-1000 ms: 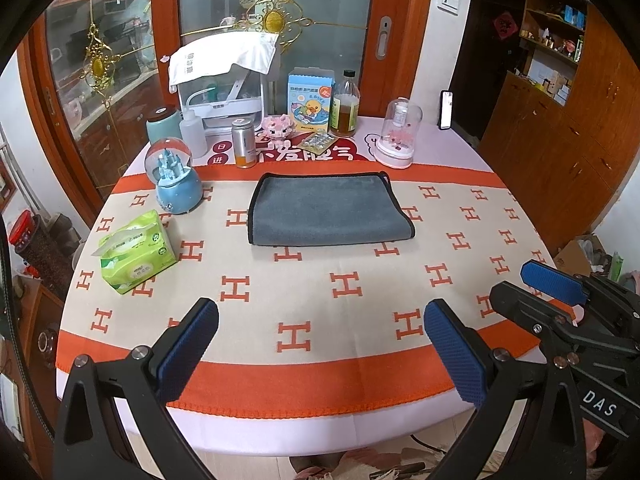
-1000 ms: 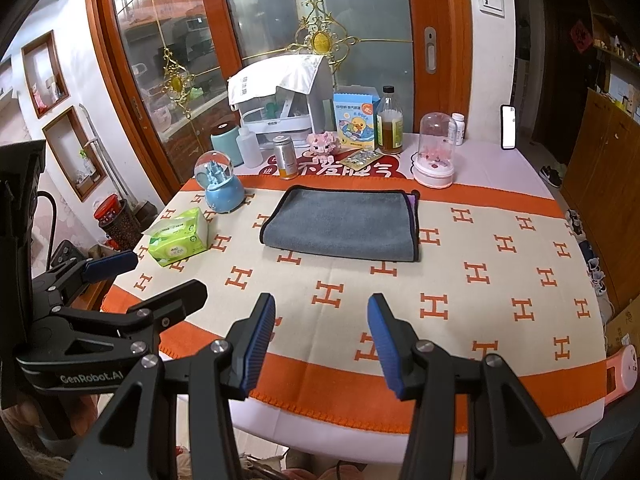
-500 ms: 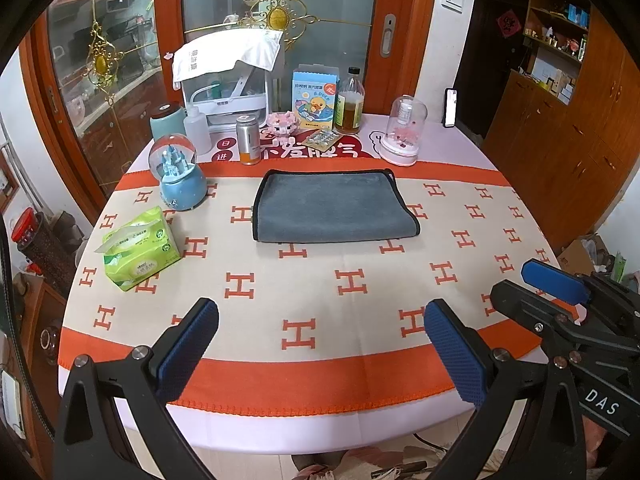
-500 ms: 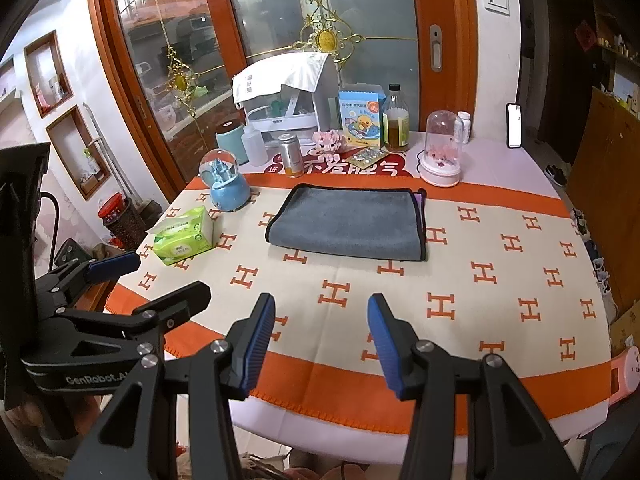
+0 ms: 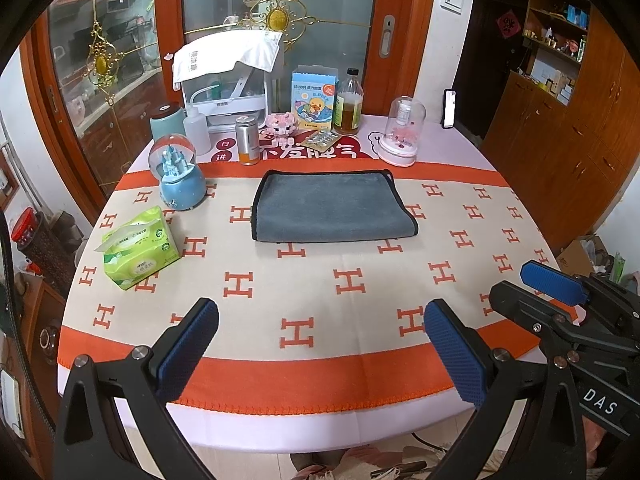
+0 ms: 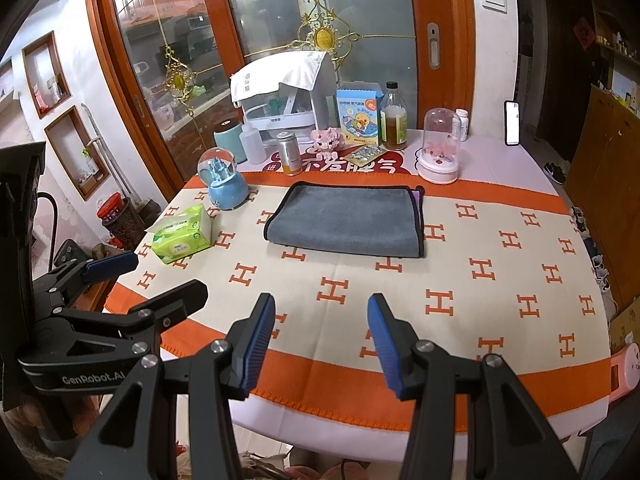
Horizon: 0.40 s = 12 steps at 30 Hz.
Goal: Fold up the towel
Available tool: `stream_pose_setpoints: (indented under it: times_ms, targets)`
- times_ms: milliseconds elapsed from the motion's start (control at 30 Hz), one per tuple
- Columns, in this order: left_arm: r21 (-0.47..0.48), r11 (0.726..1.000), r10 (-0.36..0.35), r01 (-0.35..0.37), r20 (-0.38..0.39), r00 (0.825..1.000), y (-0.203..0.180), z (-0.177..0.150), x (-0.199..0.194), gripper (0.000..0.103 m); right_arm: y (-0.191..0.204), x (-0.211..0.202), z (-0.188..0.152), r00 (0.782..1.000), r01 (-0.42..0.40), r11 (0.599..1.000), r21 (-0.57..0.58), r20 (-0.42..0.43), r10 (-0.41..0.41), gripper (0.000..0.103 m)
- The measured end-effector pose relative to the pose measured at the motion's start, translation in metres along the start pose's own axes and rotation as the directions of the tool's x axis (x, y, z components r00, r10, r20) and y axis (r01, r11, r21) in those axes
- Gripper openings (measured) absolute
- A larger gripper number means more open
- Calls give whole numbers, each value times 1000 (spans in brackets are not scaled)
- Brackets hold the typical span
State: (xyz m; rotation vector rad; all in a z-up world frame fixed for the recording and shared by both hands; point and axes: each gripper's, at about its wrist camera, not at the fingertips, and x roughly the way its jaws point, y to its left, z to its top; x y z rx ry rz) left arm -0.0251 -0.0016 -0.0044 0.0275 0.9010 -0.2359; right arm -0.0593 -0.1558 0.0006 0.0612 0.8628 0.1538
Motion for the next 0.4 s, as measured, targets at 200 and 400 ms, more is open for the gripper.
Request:
stream_pose_setpoints:
  times_ms: [200,400]
  targets:
    - [-4,1000,4,-4,-3,1000,-3,-1,-1,102,0,-1,0,1000,-1,1000,1,0,1,48]
    - [-11,1000,4,-4,-10,1000,-1,-6,-2,102,0,0,-1,1000,0,1000,4,-5,0,48]
